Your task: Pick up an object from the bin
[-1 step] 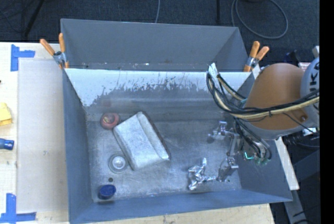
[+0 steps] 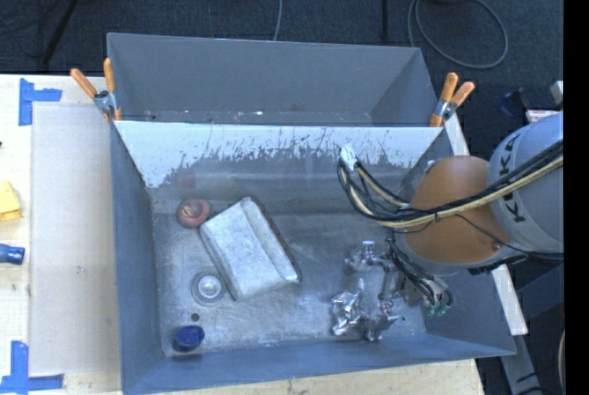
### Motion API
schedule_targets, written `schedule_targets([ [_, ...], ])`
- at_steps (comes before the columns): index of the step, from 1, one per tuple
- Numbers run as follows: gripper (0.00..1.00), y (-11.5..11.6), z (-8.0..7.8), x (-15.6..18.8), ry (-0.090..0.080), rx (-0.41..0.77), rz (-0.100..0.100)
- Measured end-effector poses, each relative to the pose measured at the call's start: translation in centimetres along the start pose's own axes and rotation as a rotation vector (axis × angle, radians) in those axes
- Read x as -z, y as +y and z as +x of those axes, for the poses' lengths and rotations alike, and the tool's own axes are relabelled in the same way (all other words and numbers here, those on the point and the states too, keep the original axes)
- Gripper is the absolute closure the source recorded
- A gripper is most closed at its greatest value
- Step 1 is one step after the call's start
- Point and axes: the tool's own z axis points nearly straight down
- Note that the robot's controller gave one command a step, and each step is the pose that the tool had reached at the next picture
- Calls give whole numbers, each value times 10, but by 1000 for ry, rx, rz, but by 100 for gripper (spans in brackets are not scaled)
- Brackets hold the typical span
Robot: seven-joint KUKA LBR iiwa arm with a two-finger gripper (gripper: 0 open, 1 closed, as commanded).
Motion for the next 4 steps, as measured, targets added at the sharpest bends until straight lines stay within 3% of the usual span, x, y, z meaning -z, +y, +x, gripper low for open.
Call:
schedule_targets([
  [1,100,0,1,2,7,4,-1],
  [2,100,7,-17,154,-4,76,1],
  [3,0,7,-15,149,5,76,-1],
  [4,0,98,-6,1,-4,242,1],
])
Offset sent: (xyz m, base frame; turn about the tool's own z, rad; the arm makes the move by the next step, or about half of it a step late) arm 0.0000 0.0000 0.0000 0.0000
